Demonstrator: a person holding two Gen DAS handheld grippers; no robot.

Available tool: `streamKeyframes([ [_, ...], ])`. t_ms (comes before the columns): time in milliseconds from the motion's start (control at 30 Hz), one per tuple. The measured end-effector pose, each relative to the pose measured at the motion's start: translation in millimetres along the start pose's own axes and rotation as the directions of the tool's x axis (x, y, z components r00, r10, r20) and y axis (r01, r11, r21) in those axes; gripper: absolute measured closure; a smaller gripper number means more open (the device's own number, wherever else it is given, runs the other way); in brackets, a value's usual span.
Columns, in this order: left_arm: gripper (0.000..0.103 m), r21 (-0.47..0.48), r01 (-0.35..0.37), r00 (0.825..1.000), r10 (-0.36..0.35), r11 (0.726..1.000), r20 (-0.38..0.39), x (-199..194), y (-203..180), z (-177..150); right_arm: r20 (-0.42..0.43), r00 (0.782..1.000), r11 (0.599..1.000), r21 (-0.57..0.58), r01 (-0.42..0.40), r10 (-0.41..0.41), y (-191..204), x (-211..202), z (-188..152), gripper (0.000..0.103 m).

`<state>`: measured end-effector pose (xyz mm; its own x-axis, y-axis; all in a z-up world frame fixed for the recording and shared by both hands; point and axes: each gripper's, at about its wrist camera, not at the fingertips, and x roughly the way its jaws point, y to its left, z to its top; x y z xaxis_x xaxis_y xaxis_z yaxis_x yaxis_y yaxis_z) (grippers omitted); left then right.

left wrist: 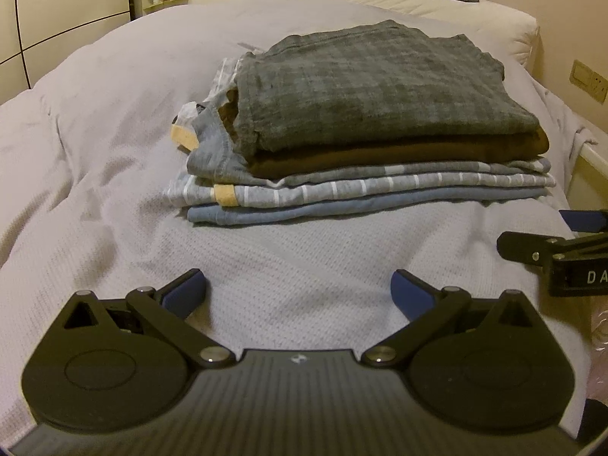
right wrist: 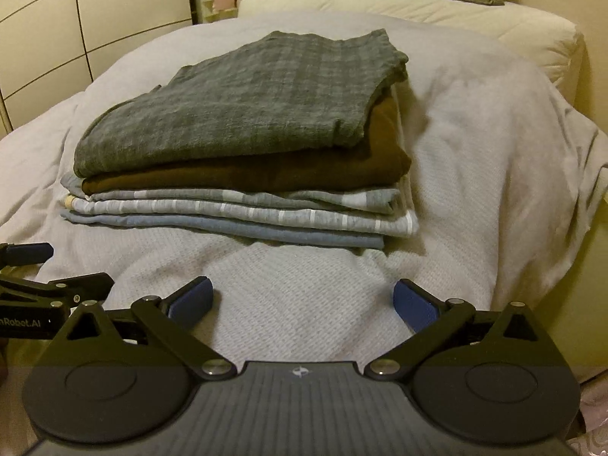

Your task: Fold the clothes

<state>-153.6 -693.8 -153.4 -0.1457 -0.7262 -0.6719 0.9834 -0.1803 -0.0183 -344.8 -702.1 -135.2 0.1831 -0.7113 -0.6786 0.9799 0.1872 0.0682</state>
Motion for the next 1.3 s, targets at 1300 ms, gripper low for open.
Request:
streamKeyframes([
  [1300, 0.001, -0.056, -0.083, 0.995, 0.086, 0.995, 0.045, -90.5, -36.0, -28.5, 0.067, 0.998, 1.000, 0.017, -0.025, 0.023, 0.8, -103.1, -17.8, 0.000],
])
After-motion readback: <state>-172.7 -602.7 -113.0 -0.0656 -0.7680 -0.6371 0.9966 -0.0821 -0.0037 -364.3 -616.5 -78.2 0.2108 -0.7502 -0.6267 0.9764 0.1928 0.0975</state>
